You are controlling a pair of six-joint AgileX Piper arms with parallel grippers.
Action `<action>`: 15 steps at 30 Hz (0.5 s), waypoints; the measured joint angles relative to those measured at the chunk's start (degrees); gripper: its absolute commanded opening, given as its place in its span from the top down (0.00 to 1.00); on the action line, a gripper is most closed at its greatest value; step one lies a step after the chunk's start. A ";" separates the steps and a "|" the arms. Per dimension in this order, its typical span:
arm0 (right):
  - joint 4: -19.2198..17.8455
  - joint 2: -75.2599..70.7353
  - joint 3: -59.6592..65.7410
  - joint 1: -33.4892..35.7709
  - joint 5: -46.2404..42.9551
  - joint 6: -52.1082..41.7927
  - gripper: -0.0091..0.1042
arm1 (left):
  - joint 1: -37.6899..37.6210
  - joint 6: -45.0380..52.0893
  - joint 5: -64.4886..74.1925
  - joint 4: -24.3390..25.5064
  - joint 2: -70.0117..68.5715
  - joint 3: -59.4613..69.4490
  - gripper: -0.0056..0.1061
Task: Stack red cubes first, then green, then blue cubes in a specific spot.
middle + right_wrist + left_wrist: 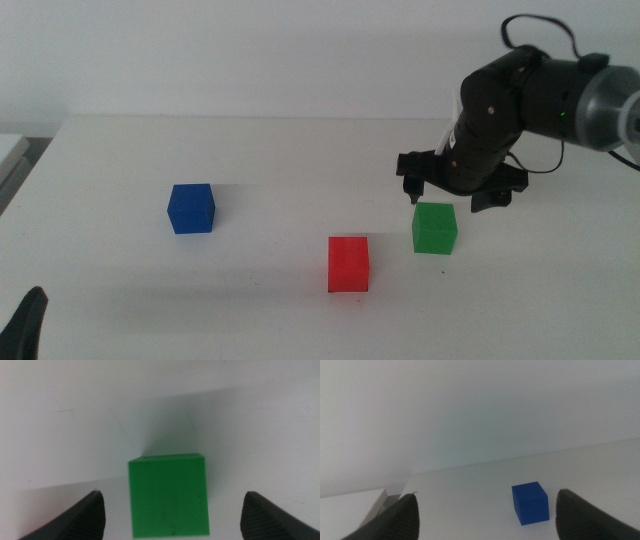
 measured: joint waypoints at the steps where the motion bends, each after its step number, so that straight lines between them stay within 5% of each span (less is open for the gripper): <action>1: -0.45 0.60 0.00 0.00 -0.28 0.58 0.10 | 0.00 0.00 0.00 0.00 0.00 0.00 0.11; 15: -1.30 5.21 0.00 0.00 -2.66 2.04 0.10 | 0.00 0.00 0.00 0.00 0.00 0.00 0.11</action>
